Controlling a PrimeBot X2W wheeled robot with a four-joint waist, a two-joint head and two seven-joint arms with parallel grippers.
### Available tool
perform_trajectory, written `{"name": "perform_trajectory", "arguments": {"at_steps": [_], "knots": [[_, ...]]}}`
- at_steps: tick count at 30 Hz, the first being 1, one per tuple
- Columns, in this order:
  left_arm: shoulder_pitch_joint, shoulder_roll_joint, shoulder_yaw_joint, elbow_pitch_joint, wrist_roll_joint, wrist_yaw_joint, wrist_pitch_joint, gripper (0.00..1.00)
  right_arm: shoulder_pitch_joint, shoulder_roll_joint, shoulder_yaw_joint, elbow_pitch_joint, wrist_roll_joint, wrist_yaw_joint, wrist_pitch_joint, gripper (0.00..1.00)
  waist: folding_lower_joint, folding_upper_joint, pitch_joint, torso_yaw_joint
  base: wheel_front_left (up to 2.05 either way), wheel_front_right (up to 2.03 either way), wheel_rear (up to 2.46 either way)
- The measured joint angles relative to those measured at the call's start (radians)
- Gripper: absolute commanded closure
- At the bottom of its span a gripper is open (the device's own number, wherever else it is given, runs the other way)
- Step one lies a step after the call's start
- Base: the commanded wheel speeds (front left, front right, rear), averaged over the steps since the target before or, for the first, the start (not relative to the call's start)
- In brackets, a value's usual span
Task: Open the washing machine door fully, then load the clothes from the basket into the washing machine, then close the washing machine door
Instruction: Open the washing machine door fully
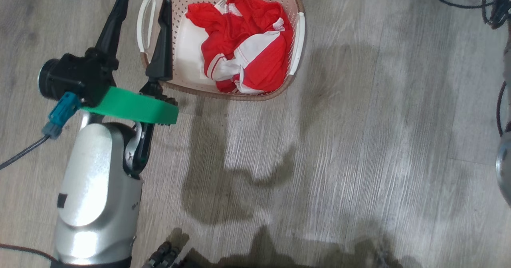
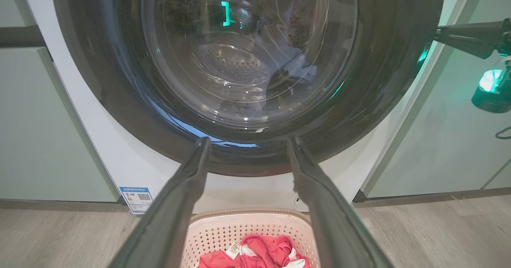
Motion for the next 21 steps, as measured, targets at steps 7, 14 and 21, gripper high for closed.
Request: {"name": "perform_trajectory", "arguments": {"at_steps": [7,14,21], "knots": [[-0.014,-0.001,-0.018,-0.002,-0.007,0.000,0.000,0.00,-0.074,0.002,0.001,0.089,-0.027,0.000,0.010,1.00,0.0000,0.0000,0.018,0.014,0.00,0.00,0.00],[-0.020,-0.001,-0.030,-0.005,-0.024,0.001,0.000,0.00,-0.151,0.009,-0.004,0.139,-0.034,0.000,0.027,1.00,0.0000,0.0000,0.041,0.028,0.00,0.00,0.00],[-0.038,-0.002,-0.035,-0.011,-0.024,0.009,0.000,0.00,-0.173,0.009,-0.008,0.151,-0.034,0.000,0.060,1.00,0.0000,0.0000,0.052,0.031,0.00,0.00,0.00]]}}
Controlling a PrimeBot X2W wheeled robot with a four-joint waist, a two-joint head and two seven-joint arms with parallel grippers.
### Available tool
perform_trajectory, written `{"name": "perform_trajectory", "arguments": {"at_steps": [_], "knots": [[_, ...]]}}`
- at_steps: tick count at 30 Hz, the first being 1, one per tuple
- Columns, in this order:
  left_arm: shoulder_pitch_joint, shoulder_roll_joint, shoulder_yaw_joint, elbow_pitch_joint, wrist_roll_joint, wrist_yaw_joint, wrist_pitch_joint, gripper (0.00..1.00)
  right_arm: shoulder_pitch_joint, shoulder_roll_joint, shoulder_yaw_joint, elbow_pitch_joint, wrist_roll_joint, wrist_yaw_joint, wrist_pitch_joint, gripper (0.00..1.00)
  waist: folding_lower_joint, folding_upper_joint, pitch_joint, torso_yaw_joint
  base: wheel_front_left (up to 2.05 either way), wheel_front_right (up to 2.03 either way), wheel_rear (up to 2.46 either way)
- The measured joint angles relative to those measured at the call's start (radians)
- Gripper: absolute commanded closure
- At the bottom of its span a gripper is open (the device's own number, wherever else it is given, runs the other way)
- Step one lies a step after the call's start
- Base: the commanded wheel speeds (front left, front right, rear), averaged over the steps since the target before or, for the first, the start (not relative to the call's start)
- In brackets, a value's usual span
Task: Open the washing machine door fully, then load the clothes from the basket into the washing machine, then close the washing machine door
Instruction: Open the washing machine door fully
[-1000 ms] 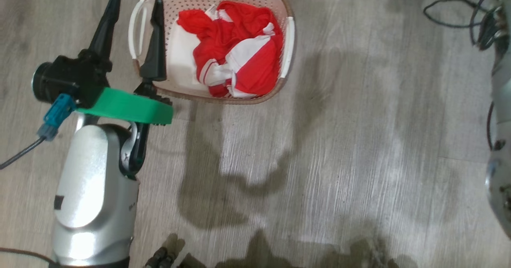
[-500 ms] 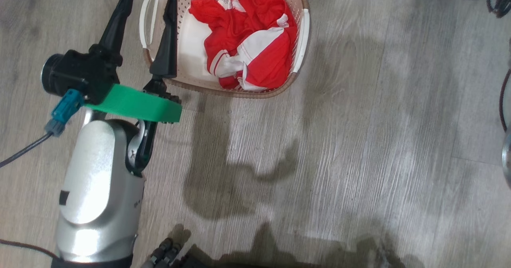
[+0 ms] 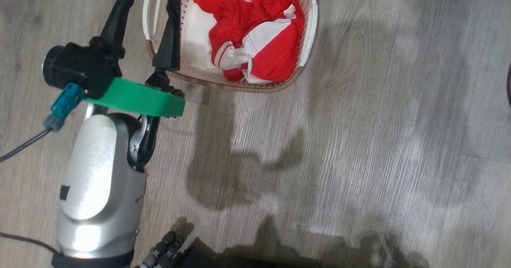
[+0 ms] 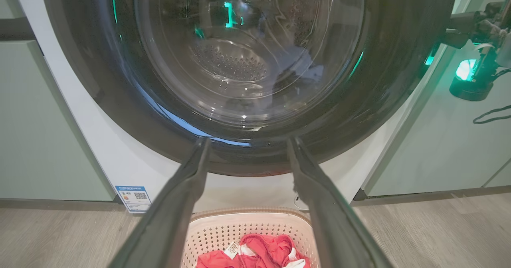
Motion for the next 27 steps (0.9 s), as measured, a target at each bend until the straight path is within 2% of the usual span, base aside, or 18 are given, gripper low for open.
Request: {"name": "perform_trajectory", "arguments": {"at_steps": [11,27], "knots": [[0.000,0.000,-0.001,0.011,-0.003,0.003,0.000,0.00,0.021,-0.007,0.010,-0.006,0.013,0.000,0.129,1.00,0.0000,0.0000,-0.022,-0.015,0.00,0.00,0.00],[0.039,0.000,-0.001,0.045,0.003,0.008,0.000,0.00,0.215,0.003,0.049,-0.116,0.043,0.000,0.342,1.00,-0.0001,0.0001,-0.123,-0.030,0.00,0.00,0.00]]}}
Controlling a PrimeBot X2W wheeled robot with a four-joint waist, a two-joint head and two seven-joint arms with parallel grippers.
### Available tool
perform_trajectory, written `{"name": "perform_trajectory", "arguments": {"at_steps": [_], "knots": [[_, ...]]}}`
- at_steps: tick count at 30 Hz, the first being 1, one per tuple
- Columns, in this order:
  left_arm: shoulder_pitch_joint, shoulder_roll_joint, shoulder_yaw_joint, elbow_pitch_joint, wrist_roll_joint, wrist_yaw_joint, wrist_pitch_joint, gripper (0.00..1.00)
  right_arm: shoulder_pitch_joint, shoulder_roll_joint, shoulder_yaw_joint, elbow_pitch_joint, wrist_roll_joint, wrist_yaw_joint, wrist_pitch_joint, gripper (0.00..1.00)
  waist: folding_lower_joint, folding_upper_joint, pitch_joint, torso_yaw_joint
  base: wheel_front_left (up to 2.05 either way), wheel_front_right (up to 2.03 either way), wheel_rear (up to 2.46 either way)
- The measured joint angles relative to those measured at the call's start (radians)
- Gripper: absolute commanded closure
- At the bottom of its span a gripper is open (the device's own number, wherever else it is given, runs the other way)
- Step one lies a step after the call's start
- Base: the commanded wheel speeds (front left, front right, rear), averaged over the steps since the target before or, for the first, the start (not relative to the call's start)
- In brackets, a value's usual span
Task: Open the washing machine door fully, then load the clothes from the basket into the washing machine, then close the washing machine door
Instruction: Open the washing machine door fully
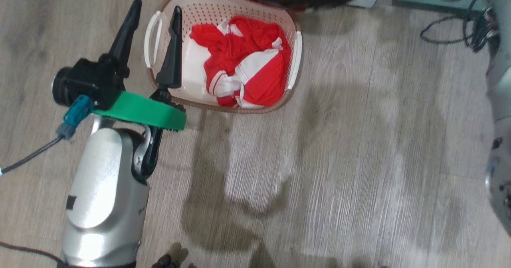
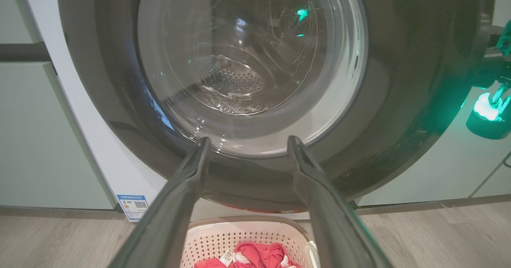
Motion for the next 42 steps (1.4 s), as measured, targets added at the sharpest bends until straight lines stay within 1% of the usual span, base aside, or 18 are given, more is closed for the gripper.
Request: {"name": "perform_trajectory", "arguments": {"at_steps": [10,14,19,24,25,32,42], "knots": [[0.075,0.000,0.009,0.026,-0.007,0.015,0.000,0.00,0.160,0.037,0.018,-0.102,0.029,0.000,0.120,1.00,0.0000,0.0000,-0.091,0.021,0.00,0.00,0.00],[0.097,0.000,0.012,0.034,-0.011,0.019,0.000,0.00,0.235,0.051,0.021,-0.150,0.043,0.000,0.150,1.00,0.0000,0.0000,-0.122,0.039,0.00,0.00,0.00],[0.126,0.000,0.014,0.047,-0.021,0.035,0.000,0.00,0.330,0.066,0.026,-0.209,0.071,0.000,0.184,1.00,-0.0001,0.0000,-0.158,0.071,0.00,0.00,0.00],[0.160,0.000,0.015,0.053,-0.037,0.045,0.000,0.00,0.417,0.079,0.043,-0.258,0.095,0.000,0.201,1.00,-0.0001,0.0000,-0.197,0.111,0.00,0.00,0.00],[0.173,0.001,0.017,0.054,-0.037,0.047,0.000,0.00,0.443,0.082,0.050,-0.266,0.105,0.000,0.202,1.00,-0.0001,0.0000,-0.210,0.129,0.00,0.00,0.00],[0.207,0.001,0.014,0.057,-0.058,0.070,0.000,0.00,0.495,0.083,0.086,-0.288,0.146,0.000,0.204,1.00,-0.0001,0.0000,-0.242,0.198,0.00,0.00,0.00],[0.232,0.001,0.012,0.059,-0.080,0.088,0.000,0.00,0.536,0.086,0.217,-0.336,0.222,0.000,0.199,1.00,-0.0001,0.0000,-0.272,0.287,0.00,0.00,0.00]]}}
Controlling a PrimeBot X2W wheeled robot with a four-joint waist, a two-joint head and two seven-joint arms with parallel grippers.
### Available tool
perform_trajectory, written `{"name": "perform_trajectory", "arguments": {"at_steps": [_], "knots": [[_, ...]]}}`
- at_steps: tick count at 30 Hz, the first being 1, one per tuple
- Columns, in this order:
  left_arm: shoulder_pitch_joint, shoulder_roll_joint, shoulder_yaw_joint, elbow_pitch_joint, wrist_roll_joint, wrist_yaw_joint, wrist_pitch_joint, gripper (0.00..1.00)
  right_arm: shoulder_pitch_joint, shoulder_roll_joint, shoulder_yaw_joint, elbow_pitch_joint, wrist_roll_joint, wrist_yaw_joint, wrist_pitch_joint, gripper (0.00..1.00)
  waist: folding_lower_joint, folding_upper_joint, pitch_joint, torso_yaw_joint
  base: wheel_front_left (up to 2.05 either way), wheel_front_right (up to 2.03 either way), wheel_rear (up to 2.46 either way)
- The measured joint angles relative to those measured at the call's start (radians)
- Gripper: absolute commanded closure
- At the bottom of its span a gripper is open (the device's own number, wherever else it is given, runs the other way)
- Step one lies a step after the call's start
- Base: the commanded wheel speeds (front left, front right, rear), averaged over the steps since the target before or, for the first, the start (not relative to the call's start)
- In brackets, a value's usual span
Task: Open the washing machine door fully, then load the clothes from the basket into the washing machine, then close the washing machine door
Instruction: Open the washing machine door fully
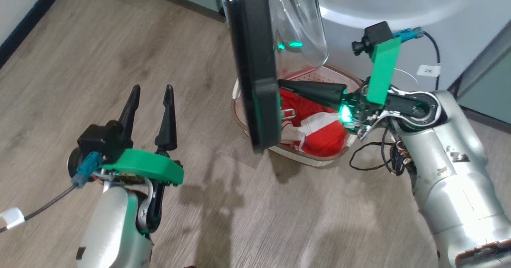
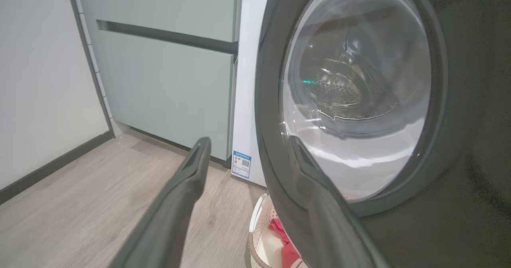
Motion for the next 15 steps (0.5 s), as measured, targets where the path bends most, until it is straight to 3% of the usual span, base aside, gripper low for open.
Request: {"name": "perform_trajectory", "arguments": {"at_steps": [15], "knots": [[0.020,0.000,-0.006,-0.002,-0.017,0.019,0.000,0.00,0.007,0.000,0.100,-0.032,0.079,0.000,-0.081,1.00,0.0000,0.0000,-0.006,0.051,0.00,0.00,0.00]]}}
